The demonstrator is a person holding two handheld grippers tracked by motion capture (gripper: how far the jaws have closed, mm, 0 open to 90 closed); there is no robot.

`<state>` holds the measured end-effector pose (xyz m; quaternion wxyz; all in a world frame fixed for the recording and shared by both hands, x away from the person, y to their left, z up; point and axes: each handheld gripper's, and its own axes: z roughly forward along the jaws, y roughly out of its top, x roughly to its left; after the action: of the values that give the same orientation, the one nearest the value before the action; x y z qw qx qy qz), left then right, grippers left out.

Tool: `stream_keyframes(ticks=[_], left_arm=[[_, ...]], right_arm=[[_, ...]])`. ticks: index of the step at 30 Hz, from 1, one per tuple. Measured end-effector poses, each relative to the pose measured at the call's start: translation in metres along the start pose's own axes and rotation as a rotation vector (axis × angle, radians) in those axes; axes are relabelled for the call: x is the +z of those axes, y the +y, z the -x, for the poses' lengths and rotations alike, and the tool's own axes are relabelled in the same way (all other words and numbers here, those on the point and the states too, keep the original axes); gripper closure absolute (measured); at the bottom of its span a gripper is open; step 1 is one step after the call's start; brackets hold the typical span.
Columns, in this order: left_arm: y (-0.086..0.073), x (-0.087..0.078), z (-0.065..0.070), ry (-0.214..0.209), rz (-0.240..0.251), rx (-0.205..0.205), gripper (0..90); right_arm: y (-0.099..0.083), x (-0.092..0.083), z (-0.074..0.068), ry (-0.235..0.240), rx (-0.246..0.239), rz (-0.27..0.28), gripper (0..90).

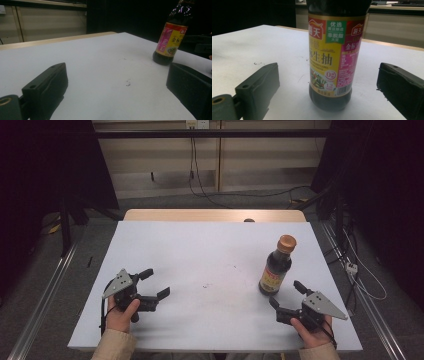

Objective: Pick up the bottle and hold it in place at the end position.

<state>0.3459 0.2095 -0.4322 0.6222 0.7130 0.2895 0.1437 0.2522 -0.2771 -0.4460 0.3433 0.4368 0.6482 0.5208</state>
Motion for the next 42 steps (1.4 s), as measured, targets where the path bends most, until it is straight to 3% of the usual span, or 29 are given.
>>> stream_keyframes(ticks=[21, 29, 32, 42], left_arm=[[-0.001, -0.001, -0.002, -0.002, 0.004, -0.007, 3.8], [-0.001, 0.000, -0.001, 0.001, 0.005, -0.001, 4.1], [-0.001, 0.000, -0.001, -0.001, 0.008, -0.005, 4.1], [-0.001, 0.000, 0.001, -0.020, 0.005, 0.008, 4.1]], right_arm=[[0.006, 0.002, -0.003, 0.012, -0.018, 0.003, 4.9], [0.021, 0.008, -0.002, -0.005, -0.002, -0.005, 7.7], [0.031, 0.012, -0.003, -0.026, -0.024, -0.003, 7.8], [0.051, 0.024, 0.007, -0.055, 0.021, 0.002, 12.7]])
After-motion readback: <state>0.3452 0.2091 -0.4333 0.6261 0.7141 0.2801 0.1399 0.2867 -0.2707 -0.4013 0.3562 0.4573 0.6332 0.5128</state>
